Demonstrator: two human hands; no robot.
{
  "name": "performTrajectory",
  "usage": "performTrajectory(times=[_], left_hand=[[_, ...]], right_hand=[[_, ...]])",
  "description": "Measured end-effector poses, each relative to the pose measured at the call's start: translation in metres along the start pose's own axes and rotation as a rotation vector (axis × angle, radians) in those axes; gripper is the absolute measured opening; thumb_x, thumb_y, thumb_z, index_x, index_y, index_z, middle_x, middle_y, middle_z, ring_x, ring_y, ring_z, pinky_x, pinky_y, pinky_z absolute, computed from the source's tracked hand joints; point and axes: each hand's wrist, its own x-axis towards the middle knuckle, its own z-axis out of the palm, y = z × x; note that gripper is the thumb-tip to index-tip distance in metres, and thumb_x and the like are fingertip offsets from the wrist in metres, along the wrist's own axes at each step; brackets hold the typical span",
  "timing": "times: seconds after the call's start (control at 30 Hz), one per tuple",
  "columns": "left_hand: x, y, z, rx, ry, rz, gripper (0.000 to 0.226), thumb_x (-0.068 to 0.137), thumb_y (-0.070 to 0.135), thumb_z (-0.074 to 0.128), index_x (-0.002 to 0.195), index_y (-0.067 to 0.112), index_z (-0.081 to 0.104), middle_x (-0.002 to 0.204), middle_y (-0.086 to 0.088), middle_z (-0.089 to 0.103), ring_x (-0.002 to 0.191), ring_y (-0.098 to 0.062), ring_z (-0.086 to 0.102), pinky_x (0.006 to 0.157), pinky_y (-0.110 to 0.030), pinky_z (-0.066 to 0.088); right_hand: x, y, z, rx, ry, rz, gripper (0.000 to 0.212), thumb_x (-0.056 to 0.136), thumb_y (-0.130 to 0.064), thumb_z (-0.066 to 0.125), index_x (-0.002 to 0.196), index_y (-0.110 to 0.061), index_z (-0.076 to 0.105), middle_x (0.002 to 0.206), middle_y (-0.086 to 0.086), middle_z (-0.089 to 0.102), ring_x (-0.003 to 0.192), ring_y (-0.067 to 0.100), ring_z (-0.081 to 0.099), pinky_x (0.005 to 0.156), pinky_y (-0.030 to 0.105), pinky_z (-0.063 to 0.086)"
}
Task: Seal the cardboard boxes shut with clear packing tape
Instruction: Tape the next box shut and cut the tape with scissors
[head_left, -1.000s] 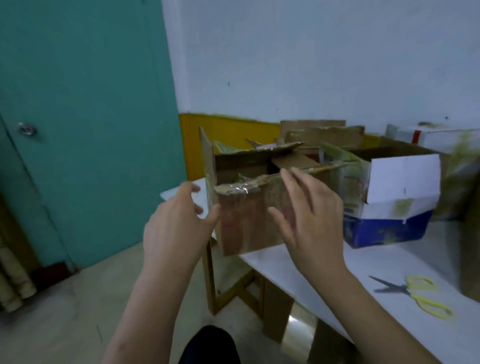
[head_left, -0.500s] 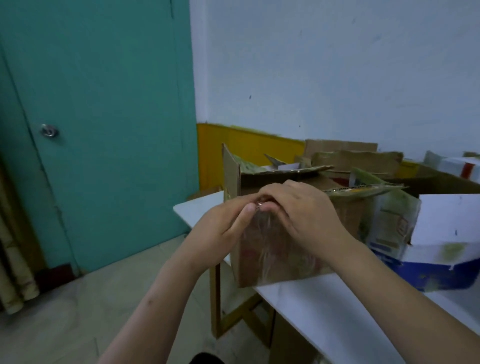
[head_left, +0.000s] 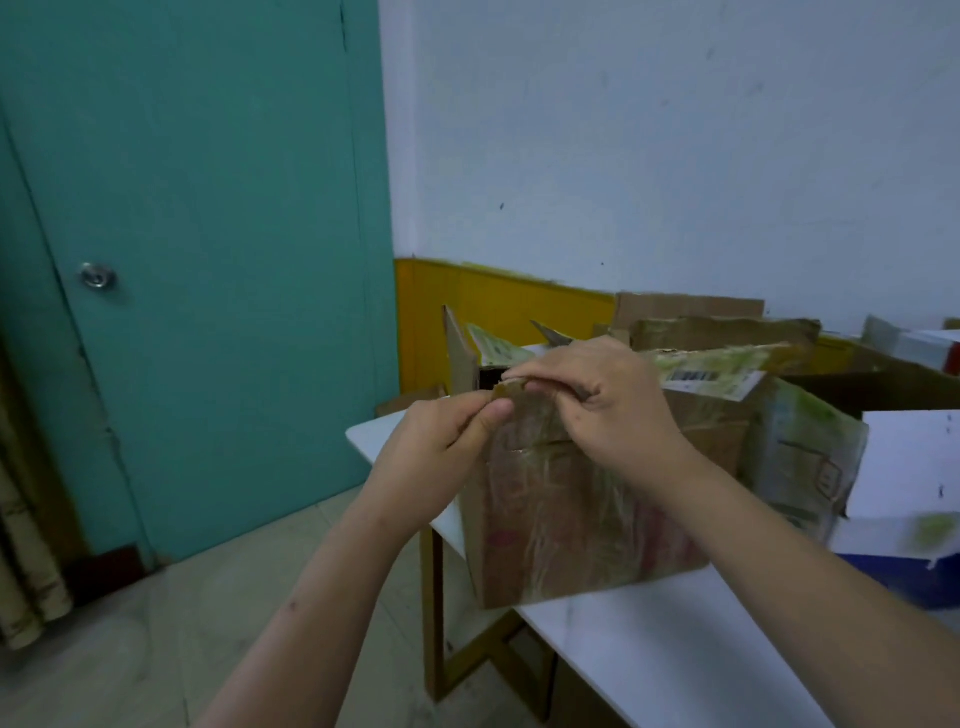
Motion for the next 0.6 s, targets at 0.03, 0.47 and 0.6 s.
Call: performTrajectory(times=[0.03, 0.47, 0.6], left_hand=[[-0.004, 0.000, -0.002, -0.057, 0.090, 0.016, 0.055, 0.098, 0.065, 0.041, 0.084, 0.023, 0.073, 0.071, -0.008, 0.070, 0.070, -0.027, 0.068, 0.066, -0.054, 0.057], [0.015, 0.008, 0.028, -0.180, 0.285, -0.392, 0.065, 0.095, 0.008, 0.064, 0.150, 0.018, 0.031, 0.143, -0.002, 0.042, 0.120, -0.011, 0.053, 0.099, -0.028, 0.048], [0.007, 0.009, 0.037, -0.113, 0.410, -0.331, 0.046, 0.098, 0.003, 0.055, 0.140, 0.013, 0.039, 0.135, -0.002, 0.045, 0.117, -0.012, 0.048, 0.103, -0.036, 0.047]], right_hand=[[-0.006, -0.001, 0.001, -0.025, 0.020, -0.033, 0.026, 0.087, -0.014, 0.062, 0.103, -0.028, 0.077, 0.098, -0.015, 0.075, 0.093, 0.007, 0.067, 0.085, 0.031, 0.048], [0.020, 0.021, -0.029, -0.173, -0.901, 0.433, 0.038, 0.103, -0.044, 0.042, 0.131, -0.026, 0.061, 0.131, -0.002, 0.062, 0.114, 0.015, 0.057, 0.096, 0.032, 0.045], [0.042, 0.084, -0.001, -0.406, -1.274, 0.479, 0.070, 0.103, -0.044, 0.045, 0.159, -0.030, 0.006, 0.167, 0.001, 0.007, 0.145, 0.026, 0.032, 0.114, 0.040, 0.032]])
